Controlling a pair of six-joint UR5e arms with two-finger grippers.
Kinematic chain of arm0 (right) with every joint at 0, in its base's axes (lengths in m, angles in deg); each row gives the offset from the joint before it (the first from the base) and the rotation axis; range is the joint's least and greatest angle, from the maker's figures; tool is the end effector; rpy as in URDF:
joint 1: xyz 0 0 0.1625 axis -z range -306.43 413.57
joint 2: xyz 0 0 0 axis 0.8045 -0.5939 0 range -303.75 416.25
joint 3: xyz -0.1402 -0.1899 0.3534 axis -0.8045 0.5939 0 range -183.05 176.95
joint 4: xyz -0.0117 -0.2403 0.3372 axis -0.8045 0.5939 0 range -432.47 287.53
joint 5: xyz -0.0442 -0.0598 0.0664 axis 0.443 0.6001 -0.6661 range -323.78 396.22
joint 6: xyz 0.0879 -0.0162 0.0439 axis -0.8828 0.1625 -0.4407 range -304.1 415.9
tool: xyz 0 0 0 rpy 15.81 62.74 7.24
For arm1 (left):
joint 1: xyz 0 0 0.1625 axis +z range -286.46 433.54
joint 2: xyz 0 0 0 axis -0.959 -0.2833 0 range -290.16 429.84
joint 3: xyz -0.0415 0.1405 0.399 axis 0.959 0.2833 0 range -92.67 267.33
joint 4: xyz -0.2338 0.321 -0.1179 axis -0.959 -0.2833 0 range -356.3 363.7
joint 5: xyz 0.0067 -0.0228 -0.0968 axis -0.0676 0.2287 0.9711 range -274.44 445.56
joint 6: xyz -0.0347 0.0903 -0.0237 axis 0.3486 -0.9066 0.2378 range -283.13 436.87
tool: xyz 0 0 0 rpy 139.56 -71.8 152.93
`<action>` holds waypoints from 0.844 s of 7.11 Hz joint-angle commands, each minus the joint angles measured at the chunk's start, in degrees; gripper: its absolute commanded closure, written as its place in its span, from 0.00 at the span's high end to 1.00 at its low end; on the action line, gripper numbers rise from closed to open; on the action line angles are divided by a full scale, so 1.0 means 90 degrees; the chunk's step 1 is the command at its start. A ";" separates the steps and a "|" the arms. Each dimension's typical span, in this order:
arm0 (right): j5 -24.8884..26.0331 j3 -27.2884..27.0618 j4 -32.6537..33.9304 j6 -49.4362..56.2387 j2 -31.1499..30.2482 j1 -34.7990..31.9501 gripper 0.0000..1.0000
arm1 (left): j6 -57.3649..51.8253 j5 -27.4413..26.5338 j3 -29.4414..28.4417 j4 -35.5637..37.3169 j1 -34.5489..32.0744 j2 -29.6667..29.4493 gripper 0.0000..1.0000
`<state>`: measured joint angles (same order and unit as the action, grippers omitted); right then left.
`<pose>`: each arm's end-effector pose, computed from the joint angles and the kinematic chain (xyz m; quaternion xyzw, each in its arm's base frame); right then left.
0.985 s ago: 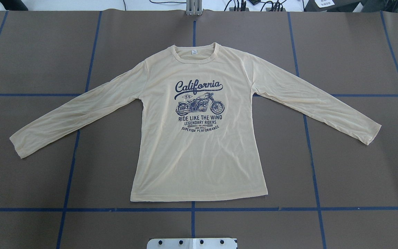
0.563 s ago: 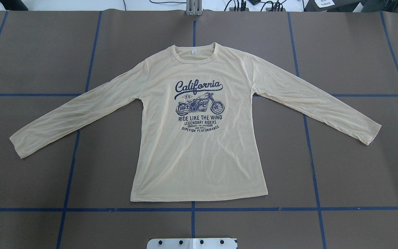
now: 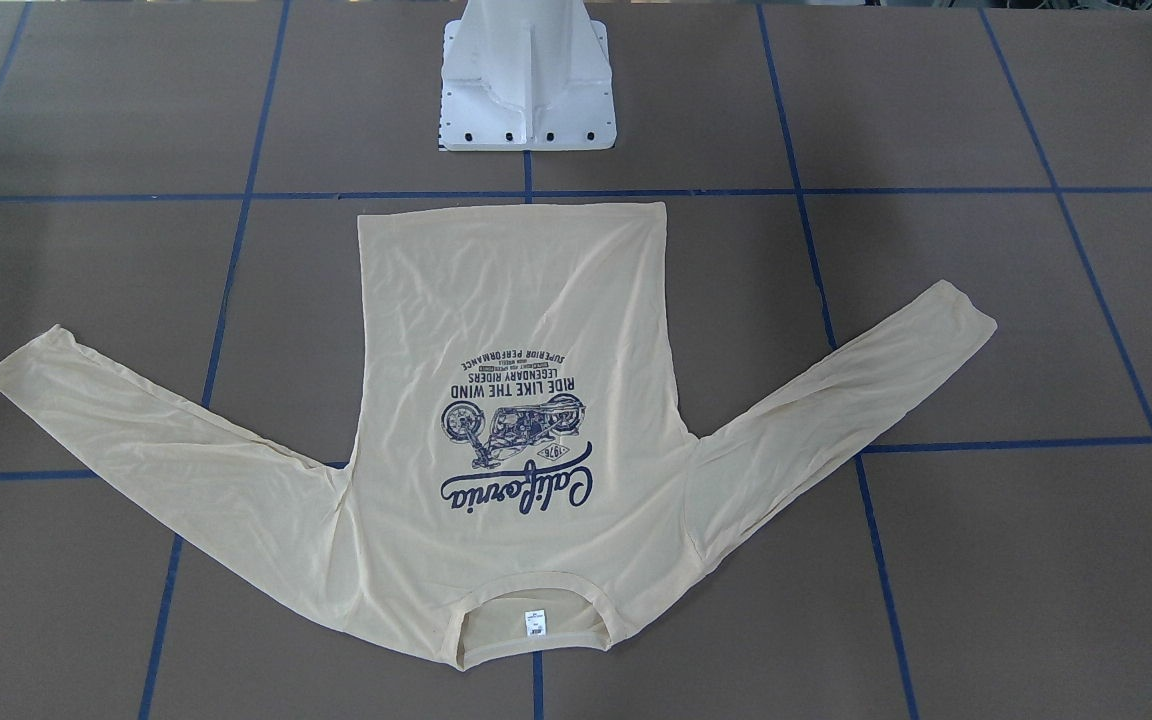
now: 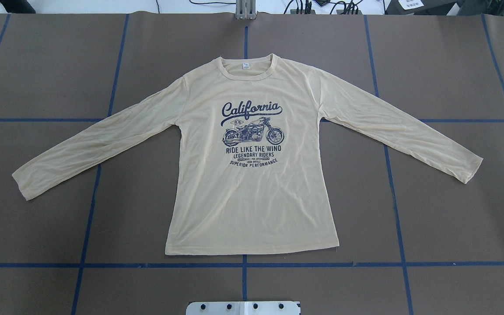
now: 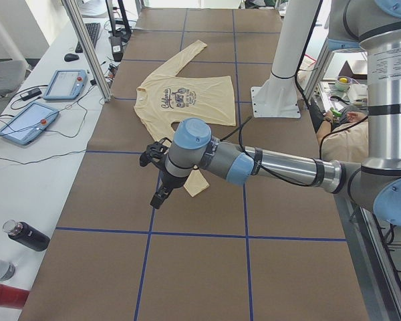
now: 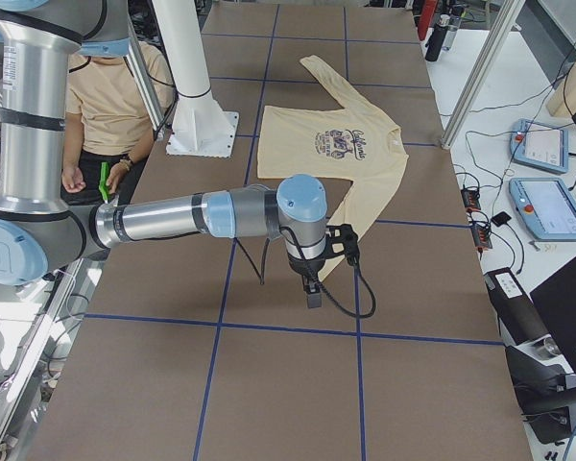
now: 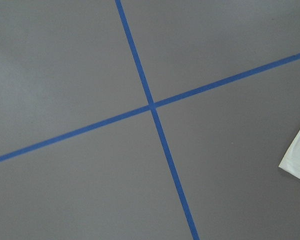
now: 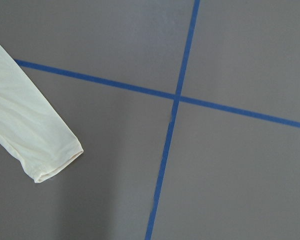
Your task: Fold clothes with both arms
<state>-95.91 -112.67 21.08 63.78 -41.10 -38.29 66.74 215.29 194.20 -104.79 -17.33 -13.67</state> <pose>0.0806 -0.4362 0.5585 0.1011 -0.3511 -0.0762 0.9278 -0.0767 -0.4609 0.5331 0.2649 0.3052 0.1580 0.9010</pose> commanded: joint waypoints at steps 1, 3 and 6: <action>-0.0065 0.0012 -0.0412 -0.0280 0.0085 0.0001 1.00 | 0.0041 -0.0059 -0.0213 -0.0891 0.0009 -0.0601 1.00; -0.0319 0.0158 -0.1422 -0.0329 0.0046 0.0146 1.00 | 0.0012 0.0028 -0.0721 -0.1137 0.0009 -0.1111 1.00; -0.0380 0.0236 -0.2400 -0.2721 0.0036 0.1286 1.00 | -0.0007 0.0077 -0.1121 -0.1850 0.0038 -0.1083 1.00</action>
<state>-100.27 -110.83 4.60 49.69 -40.66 -30.99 66.81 215.68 185.56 -118.98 -17.16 -23.46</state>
